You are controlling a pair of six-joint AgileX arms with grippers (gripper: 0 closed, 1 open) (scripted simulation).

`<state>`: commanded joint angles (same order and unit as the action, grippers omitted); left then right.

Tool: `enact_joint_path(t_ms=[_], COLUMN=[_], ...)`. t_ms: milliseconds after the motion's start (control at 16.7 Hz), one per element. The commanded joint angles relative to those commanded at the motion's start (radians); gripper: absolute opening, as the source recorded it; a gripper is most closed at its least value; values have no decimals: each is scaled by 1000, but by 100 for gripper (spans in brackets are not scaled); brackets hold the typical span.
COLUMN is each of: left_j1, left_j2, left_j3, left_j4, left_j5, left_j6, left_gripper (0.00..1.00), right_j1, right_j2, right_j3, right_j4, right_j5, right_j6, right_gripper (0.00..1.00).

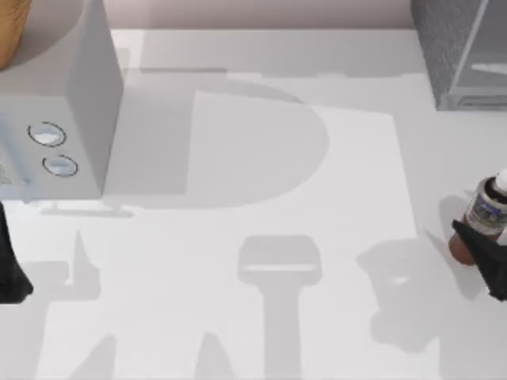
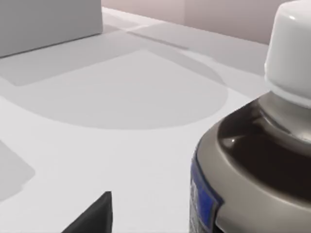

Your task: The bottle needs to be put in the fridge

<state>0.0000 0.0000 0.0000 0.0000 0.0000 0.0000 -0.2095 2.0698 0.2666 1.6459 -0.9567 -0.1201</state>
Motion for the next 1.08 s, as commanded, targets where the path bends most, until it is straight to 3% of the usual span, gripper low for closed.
enact_joint_path(t_ms=[300,1080], left_j1=[0,0], left_j2=[0,0], left_j3=[0,0], left_j4=[0,0], left_j5=[0,0], left_j6=[0,0], left_gripper=[100,100], right_j1=[14,14], right_j2=[10,10], right_j3=[7,7], right_j4=[6,6], right_j5=[14,14], right_j6=[5,5], right_gripper=[100,3])
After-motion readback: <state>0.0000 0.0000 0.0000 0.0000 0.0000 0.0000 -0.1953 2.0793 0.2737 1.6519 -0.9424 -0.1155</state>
